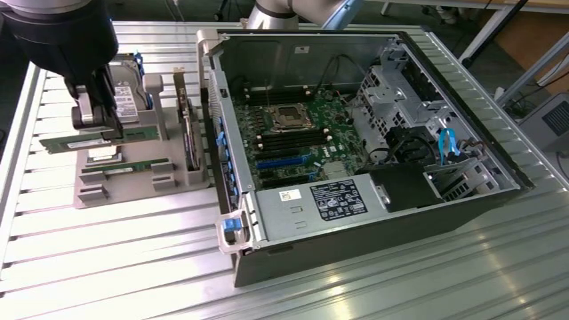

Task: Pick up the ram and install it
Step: 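Pick up the ram and move it above insertion slot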

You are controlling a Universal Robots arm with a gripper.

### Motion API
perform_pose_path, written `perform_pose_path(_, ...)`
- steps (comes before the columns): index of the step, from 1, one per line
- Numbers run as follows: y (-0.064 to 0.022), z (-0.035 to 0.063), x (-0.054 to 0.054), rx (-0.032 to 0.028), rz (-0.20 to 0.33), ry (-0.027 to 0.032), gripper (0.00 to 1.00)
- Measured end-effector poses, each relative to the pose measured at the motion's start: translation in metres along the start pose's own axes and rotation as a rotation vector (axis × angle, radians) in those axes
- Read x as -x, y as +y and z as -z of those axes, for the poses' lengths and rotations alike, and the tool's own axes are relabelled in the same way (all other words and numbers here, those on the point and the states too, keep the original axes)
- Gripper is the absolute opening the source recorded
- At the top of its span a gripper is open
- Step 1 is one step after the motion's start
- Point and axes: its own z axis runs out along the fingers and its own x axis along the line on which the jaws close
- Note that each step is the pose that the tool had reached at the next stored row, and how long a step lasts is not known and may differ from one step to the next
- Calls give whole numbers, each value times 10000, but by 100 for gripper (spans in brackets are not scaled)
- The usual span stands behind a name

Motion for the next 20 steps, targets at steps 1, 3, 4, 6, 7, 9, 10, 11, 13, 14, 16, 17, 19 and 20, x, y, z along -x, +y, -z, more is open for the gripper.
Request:
perform_pose_path(1, 0, 10, 0, 0, 0, 0, 12)
perform_pose_path(3, 0, 30, 0, -1, 0, -1, 12)
perform_pose_path(4, 0, 43, 0, -1, 0, -1, 12)
perform_pose_path(6, 0, 82, -1, 0, 0, 1, 12)
perform_pose_path(7, 0, 95, -1, -1, 0, -1, 12)
perform_pose_path(9, 0, 111, -1, 0, 0, 0, 12)
perform_pose_path(10, 0, 117, -1, 0, 0, 0, 12)
perform_pose_path(11, 0, 121, -1, -1, 0, -1, 12)
perform_pose_path(13, 0, 134, -1, 0, 0, 0, 12)
perform_pose_path(14, 0, 141, -1, 0, 0, 0, 12)
perform_pose_path(16, 0, 166, -1, -1, 0, -1, 12)
perform_pose_path(17, 0, 177, -1, -1, 0, 0, 12)
perform_pose_path(19, 0, 193, -2, 0, 0, 0, 12)
perform_pose_path(20, 0, 202, -2, 0, 0, 0, 12)
